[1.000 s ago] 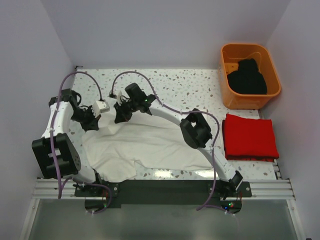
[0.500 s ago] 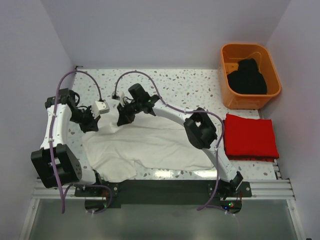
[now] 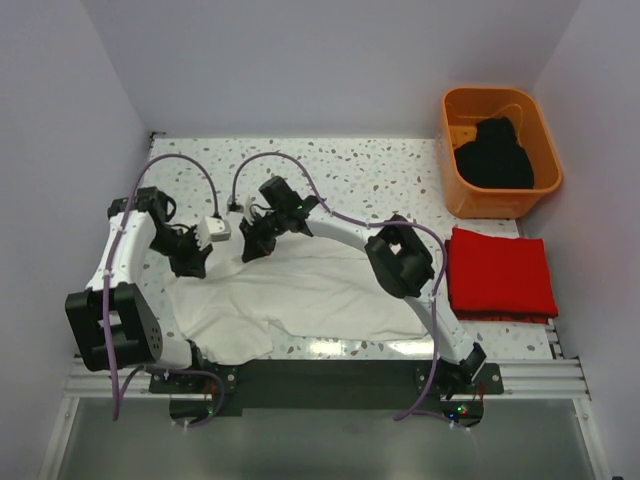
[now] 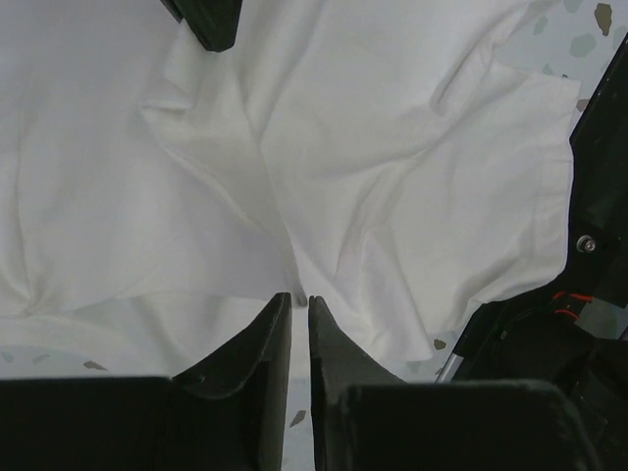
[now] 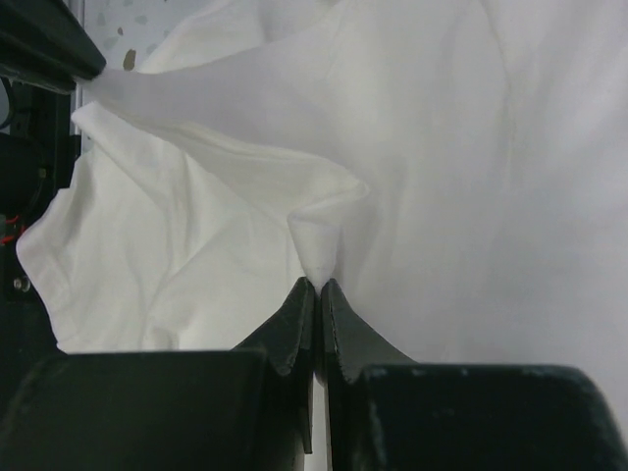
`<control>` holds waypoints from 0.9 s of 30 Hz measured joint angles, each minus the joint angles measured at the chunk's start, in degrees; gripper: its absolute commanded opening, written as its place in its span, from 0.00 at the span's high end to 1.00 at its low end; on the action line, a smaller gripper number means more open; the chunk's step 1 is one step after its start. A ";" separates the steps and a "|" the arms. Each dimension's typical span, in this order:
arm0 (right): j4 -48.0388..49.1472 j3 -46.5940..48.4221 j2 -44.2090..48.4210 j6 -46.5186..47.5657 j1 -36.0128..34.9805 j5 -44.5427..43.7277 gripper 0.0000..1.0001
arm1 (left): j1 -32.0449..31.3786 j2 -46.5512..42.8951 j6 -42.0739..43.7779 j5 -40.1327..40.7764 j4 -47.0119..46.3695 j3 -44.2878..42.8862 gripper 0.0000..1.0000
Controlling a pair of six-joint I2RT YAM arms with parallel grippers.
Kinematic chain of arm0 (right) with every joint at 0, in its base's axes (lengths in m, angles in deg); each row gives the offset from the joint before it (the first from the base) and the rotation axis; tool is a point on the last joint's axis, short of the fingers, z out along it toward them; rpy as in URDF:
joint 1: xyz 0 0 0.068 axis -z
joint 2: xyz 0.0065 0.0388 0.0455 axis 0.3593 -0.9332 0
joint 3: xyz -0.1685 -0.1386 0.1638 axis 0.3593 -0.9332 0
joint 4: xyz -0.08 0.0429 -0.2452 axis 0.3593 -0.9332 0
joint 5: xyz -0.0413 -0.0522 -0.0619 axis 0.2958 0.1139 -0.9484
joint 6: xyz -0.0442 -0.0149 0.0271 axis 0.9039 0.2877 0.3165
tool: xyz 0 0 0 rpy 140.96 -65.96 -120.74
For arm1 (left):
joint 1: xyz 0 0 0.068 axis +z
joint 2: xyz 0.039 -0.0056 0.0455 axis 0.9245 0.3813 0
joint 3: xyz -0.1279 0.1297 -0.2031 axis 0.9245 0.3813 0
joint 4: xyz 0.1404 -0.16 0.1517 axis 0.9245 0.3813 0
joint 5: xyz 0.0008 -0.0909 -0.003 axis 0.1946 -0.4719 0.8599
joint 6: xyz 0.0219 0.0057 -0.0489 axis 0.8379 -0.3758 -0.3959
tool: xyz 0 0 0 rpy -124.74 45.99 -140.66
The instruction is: Fold and stack the t-shirts
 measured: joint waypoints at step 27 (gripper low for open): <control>-24.72 -5.18 14.64 9.94 30.23 -9.38 0.48 | 14.60 35.47 -46.18 -8.66 -23.63 -26.93 0.41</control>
